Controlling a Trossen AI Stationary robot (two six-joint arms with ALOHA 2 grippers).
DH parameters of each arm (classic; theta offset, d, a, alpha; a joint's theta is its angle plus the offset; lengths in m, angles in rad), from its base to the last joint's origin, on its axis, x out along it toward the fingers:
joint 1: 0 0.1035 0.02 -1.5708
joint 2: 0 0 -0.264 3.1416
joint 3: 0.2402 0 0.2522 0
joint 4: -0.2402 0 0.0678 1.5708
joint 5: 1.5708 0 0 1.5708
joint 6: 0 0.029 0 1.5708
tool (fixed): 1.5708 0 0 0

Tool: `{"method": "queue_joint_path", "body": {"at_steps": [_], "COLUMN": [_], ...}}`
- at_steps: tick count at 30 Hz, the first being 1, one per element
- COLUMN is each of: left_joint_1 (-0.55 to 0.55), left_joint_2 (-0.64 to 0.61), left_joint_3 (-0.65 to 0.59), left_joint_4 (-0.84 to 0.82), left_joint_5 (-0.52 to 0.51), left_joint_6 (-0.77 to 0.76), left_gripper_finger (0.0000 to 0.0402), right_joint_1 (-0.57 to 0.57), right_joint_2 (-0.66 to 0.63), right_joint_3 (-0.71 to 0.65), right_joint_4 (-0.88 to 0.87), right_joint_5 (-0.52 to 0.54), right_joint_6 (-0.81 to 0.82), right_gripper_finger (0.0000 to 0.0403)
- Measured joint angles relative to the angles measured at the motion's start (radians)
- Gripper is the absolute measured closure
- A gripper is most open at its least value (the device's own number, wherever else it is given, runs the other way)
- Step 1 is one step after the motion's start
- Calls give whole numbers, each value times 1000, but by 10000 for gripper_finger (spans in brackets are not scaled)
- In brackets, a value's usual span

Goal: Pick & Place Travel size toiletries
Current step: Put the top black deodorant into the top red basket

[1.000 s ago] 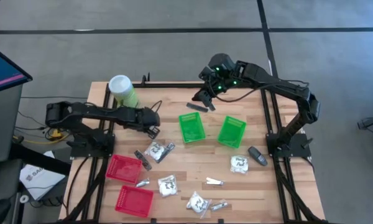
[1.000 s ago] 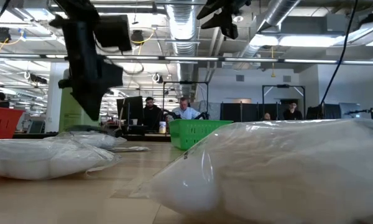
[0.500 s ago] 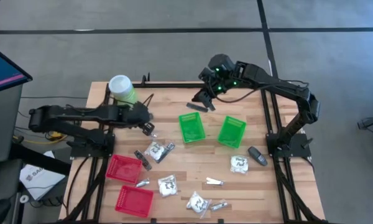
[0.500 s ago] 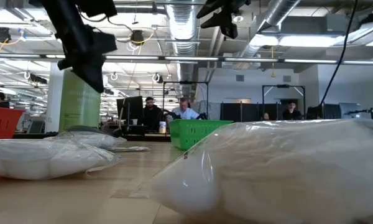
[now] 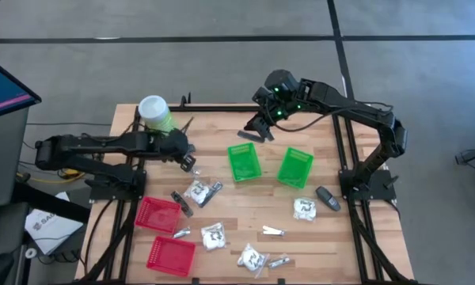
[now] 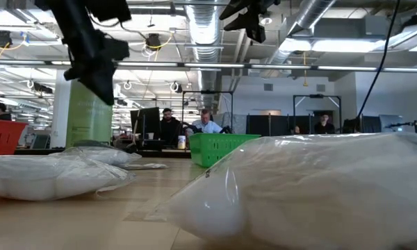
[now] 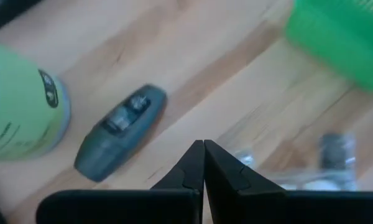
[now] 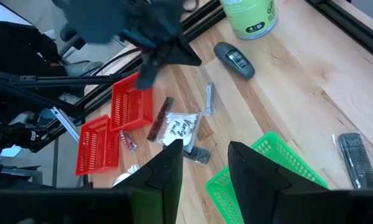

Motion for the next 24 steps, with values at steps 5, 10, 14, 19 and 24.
{"method": "queue_joint_path", "body": {"at_steps": [5, 10, 14, 19, 24], "left_joint_1": [26, 40, 40, 34, 52], "left_joint_2": [116, 223, 281, 312, 312], "left_joint_3": [0, 0, 0, 0, 0], "left_joint_4": [-41, -44, -46, -46, -47], "left_joint_5": [2, -38, -125, -230, -317], "left_joint_6": [24, 83, 104, 184, 207], "left_gripper_finger": [402, 402, 402, 402, 402], "right_joint_1": [0, 0, 0, 0, 0], "right_joint_2": [0, 0, 0, 0, 0], "right_joint_3": [0, 0, 0, 0, 0], "right_joint_4": [0, 0, 0, -1, -1], "right_joint_5": [0, 1, 2, 3, 3], "right_joint_6": [0, 0, 8, 12, 13], "right_gripper_finger": [282, 282, 282, 282, 282]}}
